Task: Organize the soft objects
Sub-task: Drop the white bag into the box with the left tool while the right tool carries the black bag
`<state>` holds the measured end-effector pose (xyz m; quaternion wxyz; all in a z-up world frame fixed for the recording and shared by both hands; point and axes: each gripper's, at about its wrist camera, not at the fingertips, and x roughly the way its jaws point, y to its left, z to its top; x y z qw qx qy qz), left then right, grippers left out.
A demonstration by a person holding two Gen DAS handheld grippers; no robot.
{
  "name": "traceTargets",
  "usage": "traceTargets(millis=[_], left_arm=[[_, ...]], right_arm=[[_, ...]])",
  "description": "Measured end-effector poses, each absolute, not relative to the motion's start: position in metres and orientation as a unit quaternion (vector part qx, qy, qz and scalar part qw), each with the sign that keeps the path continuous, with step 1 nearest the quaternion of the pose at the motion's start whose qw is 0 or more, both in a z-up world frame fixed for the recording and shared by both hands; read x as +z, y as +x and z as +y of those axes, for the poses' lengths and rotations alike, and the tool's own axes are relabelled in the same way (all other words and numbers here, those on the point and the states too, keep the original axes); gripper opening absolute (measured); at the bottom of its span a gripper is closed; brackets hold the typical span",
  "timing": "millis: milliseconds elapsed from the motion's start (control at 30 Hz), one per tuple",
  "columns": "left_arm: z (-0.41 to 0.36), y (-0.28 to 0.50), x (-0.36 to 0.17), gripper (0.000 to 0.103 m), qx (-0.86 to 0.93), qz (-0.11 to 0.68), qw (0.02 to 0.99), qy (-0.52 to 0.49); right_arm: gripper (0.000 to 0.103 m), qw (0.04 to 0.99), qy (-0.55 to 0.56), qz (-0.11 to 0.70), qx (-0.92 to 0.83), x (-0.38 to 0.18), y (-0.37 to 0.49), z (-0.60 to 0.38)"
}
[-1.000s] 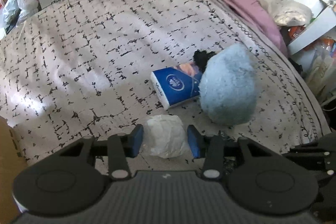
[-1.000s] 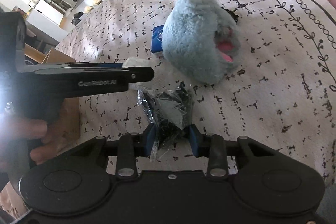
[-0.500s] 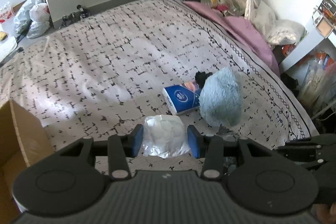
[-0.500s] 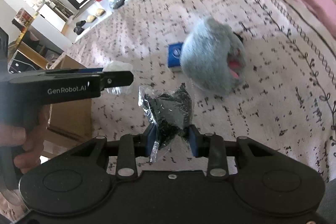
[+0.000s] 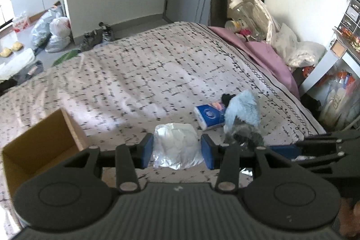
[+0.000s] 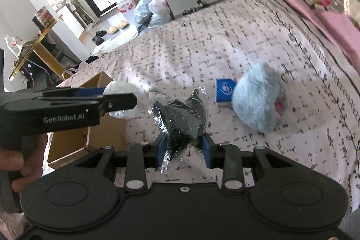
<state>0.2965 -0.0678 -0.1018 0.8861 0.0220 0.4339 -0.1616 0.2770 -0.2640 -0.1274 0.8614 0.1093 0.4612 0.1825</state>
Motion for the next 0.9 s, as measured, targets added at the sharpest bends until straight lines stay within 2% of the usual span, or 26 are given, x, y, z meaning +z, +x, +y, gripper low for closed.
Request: traceTargets(millis=[500, 900], left_arm=[[-0.002, 0.258, -0.076, 0.044, -0.118, 0.409, 0.905, 0.004], [0.051, 0.235, -0.086, 0.044, -0.073, 0.415, 0.907, -0.009]], right_arm=[[0.033, 0.869, 0.095, 0.428, 0.231, -0.091, 0.274, -0.203], [0.033, 0.868, 0.061, 0.415, 0.265, -0.082, 0.261, -0.156]])
